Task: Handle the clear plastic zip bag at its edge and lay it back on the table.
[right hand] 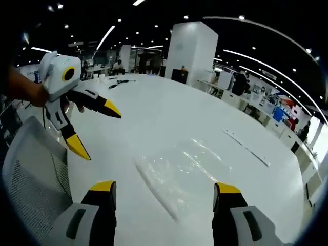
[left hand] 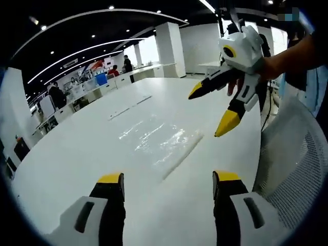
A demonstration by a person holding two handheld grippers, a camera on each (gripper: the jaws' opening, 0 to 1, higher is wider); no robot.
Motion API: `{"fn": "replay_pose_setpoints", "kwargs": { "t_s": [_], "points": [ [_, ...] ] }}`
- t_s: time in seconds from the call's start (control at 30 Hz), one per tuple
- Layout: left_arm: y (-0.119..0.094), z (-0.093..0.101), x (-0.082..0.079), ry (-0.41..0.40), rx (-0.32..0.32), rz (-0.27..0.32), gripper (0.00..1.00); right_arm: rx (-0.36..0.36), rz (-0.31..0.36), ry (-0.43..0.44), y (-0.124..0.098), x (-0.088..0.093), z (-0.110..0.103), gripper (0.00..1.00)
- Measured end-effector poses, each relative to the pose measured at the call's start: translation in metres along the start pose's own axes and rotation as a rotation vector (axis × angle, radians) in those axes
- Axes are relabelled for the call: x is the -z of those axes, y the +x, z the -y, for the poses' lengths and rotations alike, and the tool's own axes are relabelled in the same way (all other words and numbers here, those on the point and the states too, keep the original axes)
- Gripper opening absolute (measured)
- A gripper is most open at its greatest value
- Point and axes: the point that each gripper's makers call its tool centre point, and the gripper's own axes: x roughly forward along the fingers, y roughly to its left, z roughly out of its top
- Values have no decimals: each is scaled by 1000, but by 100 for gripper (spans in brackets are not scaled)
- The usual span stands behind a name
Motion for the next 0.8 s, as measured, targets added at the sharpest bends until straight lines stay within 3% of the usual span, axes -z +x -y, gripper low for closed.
{"fn": "replay_pose_setpoints", "kwargs": {
  "t_s": [0.3,0.57,0.8],
  "points": [
    [-7,-3,9,-42,-8,12,90,28,36,69,-19,9,-2,85],
    [-15,2,13,-71,-10,20,99,45,58,103,-34,12,-7,92],
    [-25,9,15,-86,-19,37,99,81,95,160,-49,13,-11,97]
  ]
}}
